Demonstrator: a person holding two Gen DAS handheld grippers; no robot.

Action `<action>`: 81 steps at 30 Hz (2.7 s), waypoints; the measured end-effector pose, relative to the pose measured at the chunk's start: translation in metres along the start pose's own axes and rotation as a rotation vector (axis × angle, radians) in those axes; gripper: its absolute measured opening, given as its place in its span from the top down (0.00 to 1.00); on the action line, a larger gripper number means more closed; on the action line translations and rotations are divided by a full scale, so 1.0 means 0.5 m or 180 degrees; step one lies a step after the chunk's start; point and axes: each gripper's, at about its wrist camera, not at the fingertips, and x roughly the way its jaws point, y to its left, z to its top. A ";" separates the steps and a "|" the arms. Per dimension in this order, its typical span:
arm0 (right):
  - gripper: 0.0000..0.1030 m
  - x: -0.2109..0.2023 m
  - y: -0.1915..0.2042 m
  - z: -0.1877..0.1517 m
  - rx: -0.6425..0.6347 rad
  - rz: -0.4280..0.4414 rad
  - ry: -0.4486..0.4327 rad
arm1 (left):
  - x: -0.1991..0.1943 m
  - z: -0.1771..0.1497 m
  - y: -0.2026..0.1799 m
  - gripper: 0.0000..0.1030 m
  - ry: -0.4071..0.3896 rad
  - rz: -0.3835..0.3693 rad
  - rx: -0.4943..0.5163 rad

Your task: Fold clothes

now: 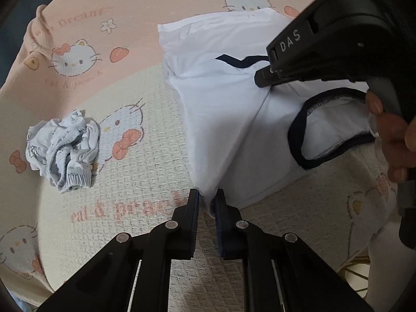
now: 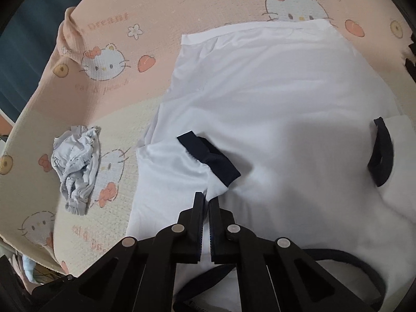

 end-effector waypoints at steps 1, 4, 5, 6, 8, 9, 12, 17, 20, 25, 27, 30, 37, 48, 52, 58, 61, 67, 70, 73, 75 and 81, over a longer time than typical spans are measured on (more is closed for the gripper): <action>0.99 0.001 -0.003 0.002 0.0009 0.0008 0.0000 | 0.001 0.000 0.000 0.90 0.0006 0.0002 0.0006; 0.99 0.007 -0.011 0.008 0.0026 0.0043 0.0007 | 0.002 0.001 0.001 0.90 0.0020 0.0005 -0.0004; 0.99 0.010 -0.011 0.010 0.0017 0.0064 0.0019 | -0.003 0.003 0.001 0.90 0.0028 0.0008 -0.0014; 0.99 0.015 -0.011 0.012 0.0006 0.0087 0.0033 | -0.005 0.003 0.001 0.90 0.0035 0.0012 -0.0023; 0.99 0.023 -0.012 0.017 -0.0016 0.0133 0.0062 | -0.004 0.003 0.002 0.90 0.0052 0.0018 -0.0041; 0.99 0.023 -0.013 0.018 -0.0012 0.0141 0.0067 | -0.004 0.004 0.002 0.90 0.0060 0.0027 -0.0041; 0.99 0.019 -0.015 0.018 0.0016 0.0148 0.0072 | -0.005 0.009 0.000 0.90 0.0101 0.0069 -0.0009; 0.90 -0.012 0.002 0.015 -0.0140 0.0158 0.0063 | -0.019 0.014 0.003 0.88 0.0117 -0.0005 -0.0017; 0.52 -0.041 0.015 0.012 -0.0320 0.0111 0.0006 | -0.019 0.007 0.013 0.88 0.0174 -0.0072 -0.0166; 0.48 -0.090 0.011 0.007 -0.0450 -0.0008 -0.0098 | -0.011 -0.016 0.032 0.78 0.0292 -0.0181 -0.0340; 0.48 -0.110 0.010 0.005 -0.0501 -0.0056 -0.0140 | -0.012 -0.030 0.025 0.47 0.0124 0.0176 -0.0157; 0.48 -0.136 0.003 -0.001 -0.0528 -0.0086 -0.0197 | -0.008 -0.048 0.030 0.23 -0.0059 0.0424 -0.0050; 0.48 -0.179 0.000 -0.044 -0.0964 -0.0457 -0.0281 | 0.006 -0.075 0.085 0.07 0.0242 -0.0028 -0.0800; 0.48 -0.210 -0.053 -0.112 -0.1296 -0.1166 -0.0255 | -0.023 -0.084 0.072 0.07 0.0214 -0.0063 -0.0802; 0.48 -0.221 -0.078 -0.129 -0.1357 -0.1432 -0.0255 | -0.055 -0.074 0.044 0.07 0.0043 0.0016 -0.0433; 0.48 -0.227 -0.092 -0.157 -0.1898 -0.2015 -0.0318 | -0.082 -0.050 0.005 0.07 -0.0064 0.0036 0.0009; 0.48 -0.225 -0.098 -0.166 -0.2132 -0.2182 -0.0338 | -0.089 -0.048 -0.025 0.07 -0.0103 0.0101 0.0238; 0.48 -0.213 -0.121 -0.170 -0.2261 -0.2248 -0.0300 | -0.078 -0.039 -0.065 0.07 -0.0164 0.0254 0.0681; 0.48 -0.203 -0.136 -0.181 -0.2361 -0.2314 -0.0218 | -0.063 -0.039 -0.078 0.07 -0.0213 0.0398 0.0944; 0.48 -0.197 -0.149 -0.201 -0.2555 -0.2455 -0.0162 | -0.071 -0.060 -0.103 0.07 -0.0270 0.0520 0.1364; 0.48 -0.196 -0.159 -0.215 -0.2702 -0.2564 -0.0125 | -0.077 -0.079 -0.111 0.07 -0.0325 0.0596 0.1615; 0.48 -0.209 -0.182 -0.231 -0.2779 -0.2491 0.0007 | -0.071 -0.086 -0.081 0.07 -0.0268 0.0585 0.1754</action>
